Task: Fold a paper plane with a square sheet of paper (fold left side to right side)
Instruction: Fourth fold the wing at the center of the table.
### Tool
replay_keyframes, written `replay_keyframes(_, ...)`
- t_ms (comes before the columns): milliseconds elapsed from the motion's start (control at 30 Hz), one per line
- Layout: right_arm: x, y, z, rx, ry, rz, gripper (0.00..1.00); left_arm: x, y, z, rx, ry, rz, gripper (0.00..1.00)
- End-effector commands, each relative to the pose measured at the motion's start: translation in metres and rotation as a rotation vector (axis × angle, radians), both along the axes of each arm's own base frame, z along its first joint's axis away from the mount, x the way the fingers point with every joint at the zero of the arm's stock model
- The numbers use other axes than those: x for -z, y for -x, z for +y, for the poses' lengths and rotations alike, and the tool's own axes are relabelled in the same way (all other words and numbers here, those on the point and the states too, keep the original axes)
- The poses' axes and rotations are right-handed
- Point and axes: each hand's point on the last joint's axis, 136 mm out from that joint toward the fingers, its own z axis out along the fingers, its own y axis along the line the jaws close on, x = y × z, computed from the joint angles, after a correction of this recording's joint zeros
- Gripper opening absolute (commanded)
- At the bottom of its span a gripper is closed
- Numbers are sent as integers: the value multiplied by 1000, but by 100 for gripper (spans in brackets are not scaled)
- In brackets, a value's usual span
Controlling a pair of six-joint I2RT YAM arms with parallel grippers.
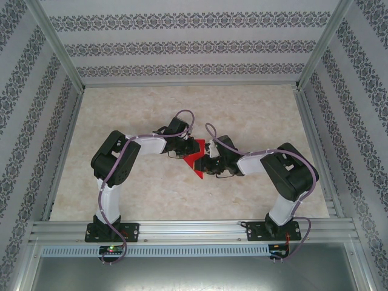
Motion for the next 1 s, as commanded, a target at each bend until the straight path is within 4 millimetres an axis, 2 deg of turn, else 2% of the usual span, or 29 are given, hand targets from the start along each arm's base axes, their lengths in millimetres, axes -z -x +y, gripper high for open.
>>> replay_keyframes(0,15,20,-3,-28,35,55,25,43,30,25,-14,-147,115,21)
replay_keyframes(633,21,52,-11,-74,108,91,25,44,29,26,-14,-158,118,20)
replay_keyframes(967,23,64,-16,-89,124,109,21,42,28,26,-15,-159,114,20)
